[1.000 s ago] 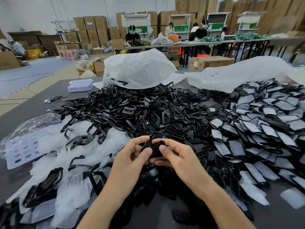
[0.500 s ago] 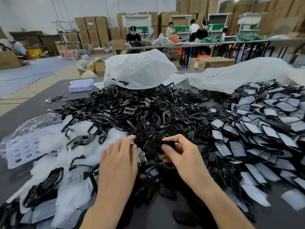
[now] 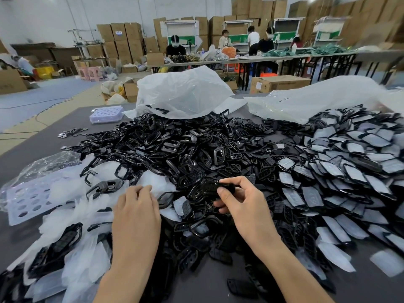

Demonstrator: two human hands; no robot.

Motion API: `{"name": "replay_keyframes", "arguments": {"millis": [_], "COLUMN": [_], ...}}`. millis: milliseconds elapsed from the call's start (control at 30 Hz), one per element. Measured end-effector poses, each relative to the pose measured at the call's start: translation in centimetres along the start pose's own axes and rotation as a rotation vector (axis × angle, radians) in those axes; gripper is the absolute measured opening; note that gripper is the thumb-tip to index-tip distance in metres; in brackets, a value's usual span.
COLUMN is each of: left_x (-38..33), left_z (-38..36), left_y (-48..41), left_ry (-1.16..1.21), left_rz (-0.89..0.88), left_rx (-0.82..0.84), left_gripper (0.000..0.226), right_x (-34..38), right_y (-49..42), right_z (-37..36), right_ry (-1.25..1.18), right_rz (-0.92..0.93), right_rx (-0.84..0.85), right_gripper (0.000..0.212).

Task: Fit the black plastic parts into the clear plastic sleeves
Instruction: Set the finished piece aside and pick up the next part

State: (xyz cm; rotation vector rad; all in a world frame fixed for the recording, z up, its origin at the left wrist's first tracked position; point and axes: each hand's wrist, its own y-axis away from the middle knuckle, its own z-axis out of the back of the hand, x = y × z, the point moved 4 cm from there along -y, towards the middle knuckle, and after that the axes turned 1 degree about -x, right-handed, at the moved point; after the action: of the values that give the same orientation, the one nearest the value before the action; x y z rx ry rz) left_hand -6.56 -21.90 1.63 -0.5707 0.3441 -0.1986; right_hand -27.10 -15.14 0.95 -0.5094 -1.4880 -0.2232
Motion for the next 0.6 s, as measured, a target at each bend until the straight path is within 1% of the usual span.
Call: {"name": "replay_keyframes", "arguments": {"millis": [67, 133, 200, 267, 333, 433, 533, 600], "left_x": [0.1, -0.1, 0.0, 0.4, 0.7, 0.8, 0.6, 0.2], "left_z": [0.2, 0.5, 0.4, 0.2, 0.0, 0.3, 0.9, 1.3], "left_y": [-0.2, 0.0, 0.2, 0.2, 0.1, 0.1, 0.0, -0.1], "left_ry": [0.103, 0.142, 0.048, -0.088, -0.127, -0.059, 0.062, 0.213], "left_rz": [0.025, 0.018, 0.016, 0.061, 0.086, 0.078, 0.068, 0.062], "left_rx": [-0.014, -0.035, -0.038, 0.009, 0.044, -0.007, -0.076, -0.109], "left_gripper": [0.029, 0.032, 0.029, 0.031, 0.029, 0.017, 0.016, 0.016], "right_x": [0.0, 0.0, 0.0, -0.1, -0.1, -0.1, 0.0, 0.0], "right_y": [0.0, 0.0, 0.0, 0.0, 0.0, -0.1, -0.1, -0.1], "right_z": [0.0, 0.0, 0.0, 0.1, 0.1, 0.1, 0.0, 0.0], "right_ry": [-0.006, -0.011, -0.013, -0.014, -0.01, 0.002, 0.001, -0.013], "right_rz": [-0.002, -0.003, -0.002, -0.001, 0.0, 0.007, 0.006, -0.005], "right_rx": [0.001, 0.003, 0.007, 0.009, 0.01, 0.006, 0.008, 0.012], "right_gripper": [0.017, 0.017, 0.016, 0.016, 0.016, 0.016, 0.017, 0.016]}}
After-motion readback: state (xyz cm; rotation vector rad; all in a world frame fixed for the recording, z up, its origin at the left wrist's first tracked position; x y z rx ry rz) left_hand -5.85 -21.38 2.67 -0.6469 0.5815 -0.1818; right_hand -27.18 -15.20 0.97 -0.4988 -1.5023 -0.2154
